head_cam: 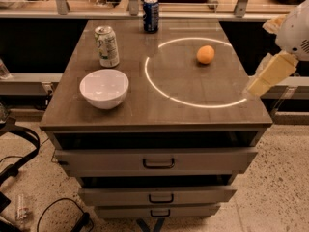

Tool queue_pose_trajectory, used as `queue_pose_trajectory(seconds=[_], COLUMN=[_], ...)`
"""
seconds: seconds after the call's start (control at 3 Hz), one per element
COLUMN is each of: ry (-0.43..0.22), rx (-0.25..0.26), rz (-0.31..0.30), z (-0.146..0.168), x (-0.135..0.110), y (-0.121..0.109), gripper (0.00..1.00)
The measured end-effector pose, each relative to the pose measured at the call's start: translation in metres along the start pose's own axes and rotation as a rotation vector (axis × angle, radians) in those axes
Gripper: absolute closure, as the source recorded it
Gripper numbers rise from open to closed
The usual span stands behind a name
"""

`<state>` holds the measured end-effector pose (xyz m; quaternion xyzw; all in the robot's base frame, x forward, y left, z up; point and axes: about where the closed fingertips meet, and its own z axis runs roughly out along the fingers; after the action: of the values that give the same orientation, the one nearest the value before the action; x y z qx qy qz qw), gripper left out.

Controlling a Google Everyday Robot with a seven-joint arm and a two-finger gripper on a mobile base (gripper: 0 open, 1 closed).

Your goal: Place orange into white bowl

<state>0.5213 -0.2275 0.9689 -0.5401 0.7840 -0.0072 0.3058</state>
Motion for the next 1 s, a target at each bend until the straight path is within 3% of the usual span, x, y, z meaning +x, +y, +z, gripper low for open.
queue_pose_trajectory(seconds=[0.67, 1.0], ry=[-0.311, -0.315], rx=[0.132, 0.132], rz=[0.163, 0.165], z=[0.044, 0.045], x=[0.010, 0.009], y=[-0.067, -0.069], gripper=[0.00, 0.00])
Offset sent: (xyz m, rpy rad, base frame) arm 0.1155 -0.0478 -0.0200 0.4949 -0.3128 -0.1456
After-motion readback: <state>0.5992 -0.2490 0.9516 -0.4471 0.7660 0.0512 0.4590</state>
